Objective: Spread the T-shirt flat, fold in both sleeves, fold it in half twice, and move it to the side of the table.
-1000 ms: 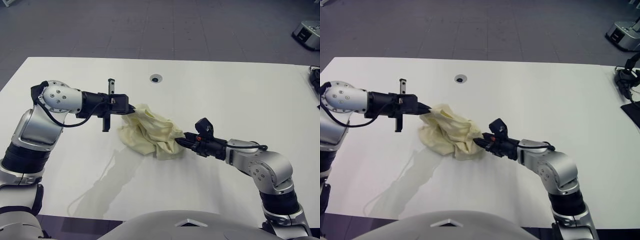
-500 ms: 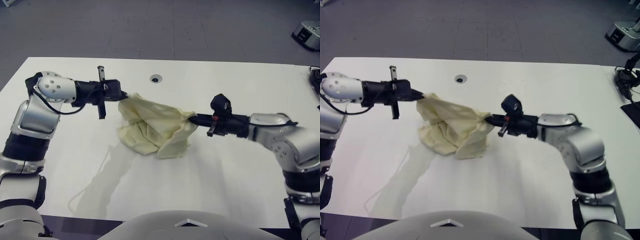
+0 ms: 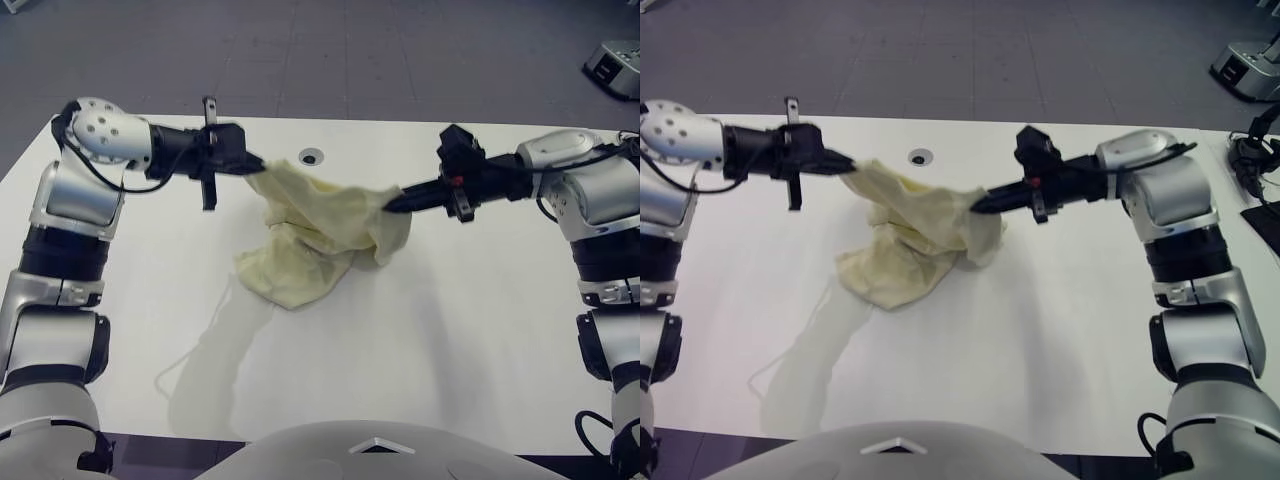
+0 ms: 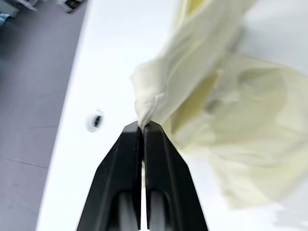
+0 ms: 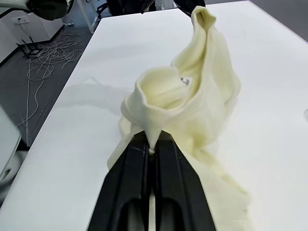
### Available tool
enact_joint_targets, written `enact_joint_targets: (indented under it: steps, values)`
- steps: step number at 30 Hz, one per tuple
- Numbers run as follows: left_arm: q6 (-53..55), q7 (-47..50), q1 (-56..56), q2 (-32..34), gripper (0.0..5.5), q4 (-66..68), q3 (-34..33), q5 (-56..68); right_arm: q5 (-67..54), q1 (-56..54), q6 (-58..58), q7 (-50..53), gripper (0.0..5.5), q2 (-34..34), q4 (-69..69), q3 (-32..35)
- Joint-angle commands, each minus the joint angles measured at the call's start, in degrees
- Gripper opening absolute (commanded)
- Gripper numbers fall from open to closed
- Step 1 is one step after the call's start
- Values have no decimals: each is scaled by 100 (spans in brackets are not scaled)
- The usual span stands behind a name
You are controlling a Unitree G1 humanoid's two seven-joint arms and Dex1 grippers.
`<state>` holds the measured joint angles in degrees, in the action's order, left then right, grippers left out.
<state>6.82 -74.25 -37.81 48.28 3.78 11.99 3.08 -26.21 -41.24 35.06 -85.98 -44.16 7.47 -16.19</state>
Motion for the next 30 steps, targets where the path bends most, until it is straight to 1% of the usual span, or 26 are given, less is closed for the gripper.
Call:
enact_joint_targets:
  steps: [1,3,6,8,10,14,15,16,18,23,27,30]
  values:
    - [606,-33,922,259,0,-1171,-44,247,305,692,-171,-191,1,-126,-365,-440]
    - [861,47,1224,259,0,-1572,-36,325,583,1000,-373,-166,1,-119,-359,-691]
    - [1114,184,1390,180,0,-1912,-16,364,967,1262,-701,-166,1,-56,-140,-983]
    - [1192,302,1425,115,0,-2016,-7,376,1239,1265,-981,-138,1,8,62,-1120]
    - [1250,505,1401,-17,0,-2042,11,340,1601,1168,-1380,99,1,135,338,-1183]
    - [1344,780,1452,-208,0,-2117,76,326,1998,950,-1966,624,1,384,690,-972]
    - [1375,844,1500,-244,0,-2153,99,325,2040,907,-2013,845,30,457,715,-849]
    - [1399,894,1542,-269,0,-2183,116,326,2057,886,-2032,993,38,489,703,-747]
    - [1443,995,1605,-312,0,-2222,139,306,2042,971,-2027,1220,74,420,470,-492]
    - [1533,1178,1777,-251,0,-2338,93,308,1603,2111,-1072,1832,163,-173,-1804,574]
    - [1684,1323,1981,-201,0,-2550,-7,366,1802,3617,-211,2818,227,-366,-3643,1382]
    - [1808,1416,2168,-138,0,-2718,-109,403,1764,4385,378,3285,280,-313,-4527,1726]
